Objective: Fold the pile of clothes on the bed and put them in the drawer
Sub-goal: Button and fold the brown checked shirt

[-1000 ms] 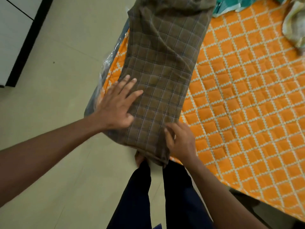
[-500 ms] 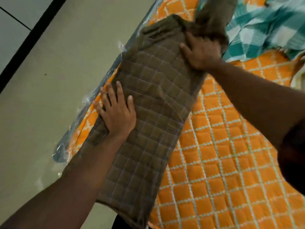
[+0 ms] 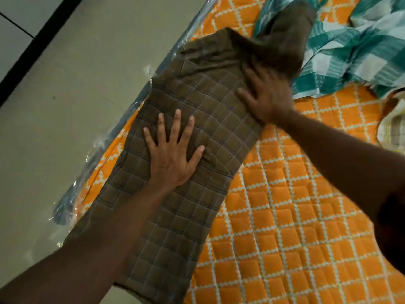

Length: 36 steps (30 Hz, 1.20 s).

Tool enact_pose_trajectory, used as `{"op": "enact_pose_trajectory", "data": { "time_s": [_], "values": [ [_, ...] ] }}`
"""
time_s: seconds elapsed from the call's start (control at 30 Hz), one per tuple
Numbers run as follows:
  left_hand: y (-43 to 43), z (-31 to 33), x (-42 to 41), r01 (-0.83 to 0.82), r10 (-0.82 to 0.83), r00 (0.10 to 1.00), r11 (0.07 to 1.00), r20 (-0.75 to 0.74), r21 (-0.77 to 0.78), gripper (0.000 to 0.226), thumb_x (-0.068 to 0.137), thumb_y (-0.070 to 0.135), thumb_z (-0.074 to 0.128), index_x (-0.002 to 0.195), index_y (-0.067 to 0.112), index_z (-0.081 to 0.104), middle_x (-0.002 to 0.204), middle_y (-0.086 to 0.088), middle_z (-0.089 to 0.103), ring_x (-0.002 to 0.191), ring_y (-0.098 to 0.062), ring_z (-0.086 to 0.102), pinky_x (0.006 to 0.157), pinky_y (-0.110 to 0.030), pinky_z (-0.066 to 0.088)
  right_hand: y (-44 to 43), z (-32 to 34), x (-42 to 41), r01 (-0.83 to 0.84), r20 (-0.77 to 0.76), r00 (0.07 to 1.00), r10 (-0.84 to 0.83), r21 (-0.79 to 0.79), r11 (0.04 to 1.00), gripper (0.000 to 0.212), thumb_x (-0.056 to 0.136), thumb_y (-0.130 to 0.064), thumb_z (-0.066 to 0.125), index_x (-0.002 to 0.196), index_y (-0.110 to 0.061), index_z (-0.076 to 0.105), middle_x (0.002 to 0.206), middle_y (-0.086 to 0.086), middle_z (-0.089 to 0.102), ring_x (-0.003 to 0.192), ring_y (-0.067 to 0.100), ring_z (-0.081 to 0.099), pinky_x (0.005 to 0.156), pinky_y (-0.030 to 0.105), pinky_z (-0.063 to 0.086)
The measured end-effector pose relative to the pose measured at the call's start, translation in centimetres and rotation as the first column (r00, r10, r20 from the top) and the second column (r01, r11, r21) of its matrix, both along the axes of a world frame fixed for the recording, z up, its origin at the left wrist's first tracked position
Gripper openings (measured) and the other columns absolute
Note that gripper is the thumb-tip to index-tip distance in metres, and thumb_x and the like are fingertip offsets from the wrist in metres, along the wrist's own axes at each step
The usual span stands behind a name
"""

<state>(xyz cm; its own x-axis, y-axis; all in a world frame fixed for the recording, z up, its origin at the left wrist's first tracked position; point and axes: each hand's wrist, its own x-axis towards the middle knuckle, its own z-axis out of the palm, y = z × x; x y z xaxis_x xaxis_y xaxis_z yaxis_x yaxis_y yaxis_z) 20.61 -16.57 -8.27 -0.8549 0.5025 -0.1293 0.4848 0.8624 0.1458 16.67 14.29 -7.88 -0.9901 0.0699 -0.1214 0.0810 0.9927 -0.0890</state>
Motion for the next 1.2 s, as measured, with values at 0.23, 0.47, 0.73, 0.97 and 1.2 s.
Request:
{"op": "enact_pose_trajectory", "data": {
  "time_s": [0.23,0.47,0.73,0.97,1.2],
  "values": [
    [-1.1,2.9,4.6,0.182,-0.169,0.983,0.957,-0.076,0.224,0.076,0.094,0.057,0.052,0.154,0.018,0.028,0.163,-0.017,0.024,0.153,-0.035,0.016,0.115,-0.071,0.010,-0.1,1.1,0.3,0.370,-0.212,0.892,-0.399,-0.165,0.914,0.068,0.092,-0.055,0.050,0.154,-0.027,0.039,0.159,0.011,0.036,0.145,0.032,0.034,0.120,0.042,0.023],
    [-1.3,2.1,12.4,0.150,-0.146,0.984,0.988,0.103,-0.032,0.085,0.091,0.071,0.045,0.160,0.030,0.015,0.168,-0.012,0.005,0.153,-0.039,0.004,0.108,-0.079,0.005,-2.8,-0.1,3.8,0.677,0.067,0.377,-0.924,-0.701,0.225,0.054,0.092,-0.058,0.060,0.128,-0.018,0.058,0.123,0.001,0.061,0.115,0.017,0.057,0.090,0.022,0.038],
    [-1.1,1.6,13.4,0.160,-0.139,0.976,0.980,0.171,-0.119,0.064,0.103,0.052,0.033,0.160,0.034,0.009,0.168,-0.010,0.004,0.152,-0.043,0.000,0.103,-0.083,0.007,1.9,1.8,1.3,0.733,0.018,0.575,-0.818,-0.456,0.505,0.038,0.102,-0.048,0.042,0.106,-0.017,0.065,0.117,0.007,0.069,0.113,0.028,0.061,0.082,0.031,0.041],
    [-1.6,0.9,13.4,0.203,-0.183,0.969,0.972,0.167,-0.115,0.060,0.103,0.054,0.031,0.158,0.039,0.013,0.168,-0.009,0.005,0.152,-0.045,-0.001,0.102,-0.084,0.006,5.6,4.6,-1.1,0.654,-0.083,0.733,-0.675,-0.184,0.733,0.049,0.100,-0.049,0.036,0.129,-0.020,0.061,0.130,0.012,0.065,0.123,0.035,0.056,0.092,0.039,0.044],
    [-1.9,0.4,13.6,0.232,-0.217,0.965,0.968,0.145,-0.096,0.071,0.095,0.068,0.036,0.158,0.040,0.018,0.168,-0.009,0.007,0.152,-0.045,0.001,0.101,-0.085,0.004,5.1,3.1,-0.3,0.692,-0.041,0.696,-0.717,-0.230,0.684,0.045,0.107,-0.044,0.032,0.133,-0.016,0.057,0.133,0.013,0.062,0.122,0.034,0.057,0.091,0.037,0.043]
  ]
}}
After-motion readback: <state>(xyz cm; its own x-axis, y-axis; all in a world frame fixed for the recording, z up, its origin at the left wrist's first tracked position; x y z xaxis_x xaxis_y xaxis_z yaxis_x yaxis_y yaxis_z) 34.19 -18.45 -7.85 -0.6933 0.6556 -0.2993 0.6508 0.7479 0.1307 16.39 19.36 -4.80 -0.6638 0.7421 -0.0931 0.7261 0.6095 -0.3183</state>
